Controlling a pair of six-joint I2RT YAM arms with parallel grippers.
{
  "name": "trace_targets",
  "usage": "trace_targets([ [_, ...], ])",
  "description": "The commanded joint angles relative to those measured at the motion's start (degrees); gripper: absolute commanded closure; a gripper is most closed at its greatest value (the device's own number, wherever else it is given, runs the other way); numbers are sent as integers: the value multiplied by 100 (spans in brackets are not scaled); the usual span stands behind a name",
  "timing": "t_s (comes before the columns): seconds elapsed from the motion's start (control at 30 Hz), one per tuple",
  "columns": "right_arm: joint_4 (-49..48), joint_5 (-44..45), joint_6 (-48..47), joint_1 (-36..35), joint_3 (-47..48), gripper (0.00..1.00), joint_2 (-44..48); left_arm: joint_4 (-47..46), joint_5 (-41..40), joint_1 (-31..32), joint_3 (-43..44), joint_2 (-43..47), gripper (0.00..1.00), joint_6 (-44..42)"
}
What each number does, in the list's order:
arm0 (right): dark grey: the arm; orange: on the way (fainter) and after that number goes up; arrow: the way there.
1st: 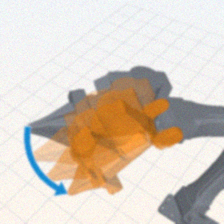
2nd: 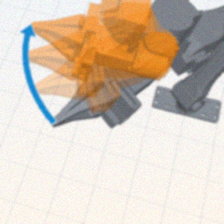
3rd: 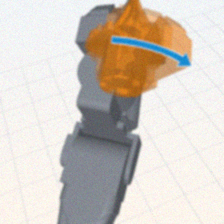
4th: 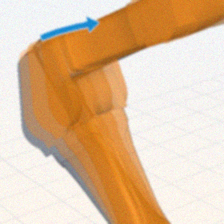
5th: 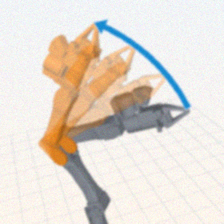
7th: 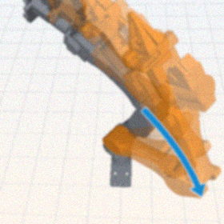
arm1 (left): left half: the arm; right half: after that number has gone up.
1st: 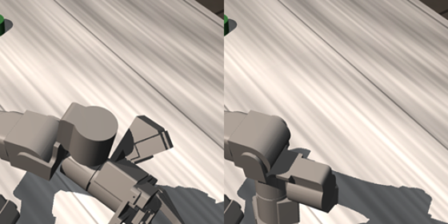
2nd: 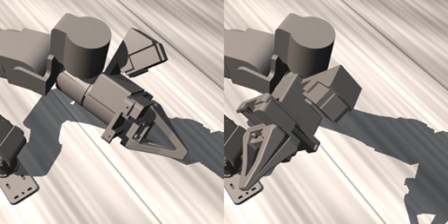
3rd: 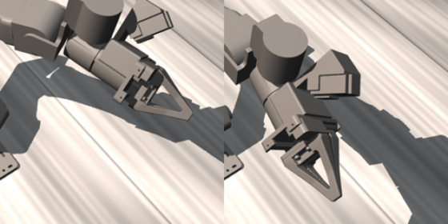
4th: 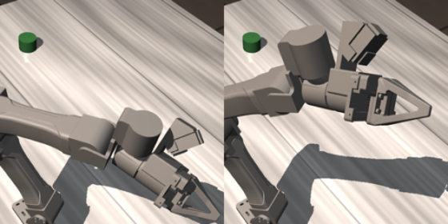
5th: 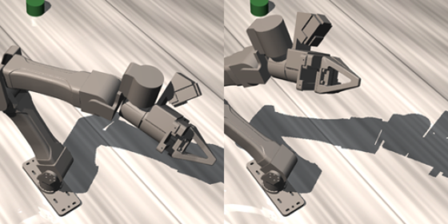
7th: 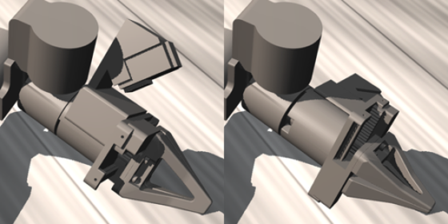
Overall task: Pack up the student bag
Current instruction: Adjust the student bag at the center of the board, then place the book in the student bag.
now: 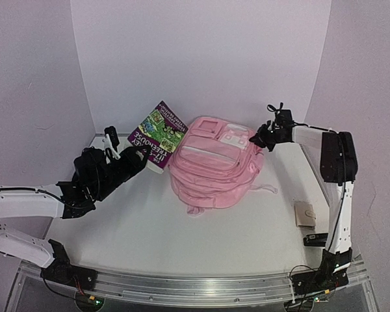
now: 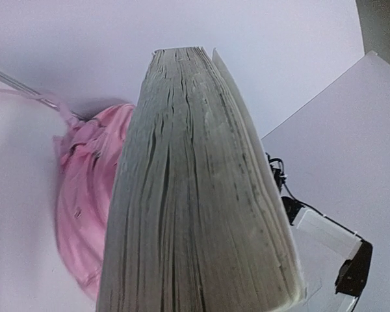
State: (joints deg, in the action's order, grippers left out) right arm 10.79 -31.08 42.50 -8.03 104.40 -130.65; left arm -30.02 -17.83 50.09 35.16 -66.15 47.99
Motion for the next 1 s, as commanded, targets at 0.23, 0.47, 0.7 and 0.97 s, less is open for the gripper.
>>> trace_targets([
  [0.23,518,358,-1509,98,-641,32,1293,1055,512,-21,149,425,100,726],
  [0.47,1615,291,-3440,-113,-311,29,1863,2317,16,-94,420,349,100,1722],
  [0.7,2680,1228,-5716,-1333,-246,27,2399,2923,-542,-176,397,403,100,2514],
  [0.97,3375,1923,-6744,-2715,288,33,2225,2908,-653,-188,270,516,100,2664],
])
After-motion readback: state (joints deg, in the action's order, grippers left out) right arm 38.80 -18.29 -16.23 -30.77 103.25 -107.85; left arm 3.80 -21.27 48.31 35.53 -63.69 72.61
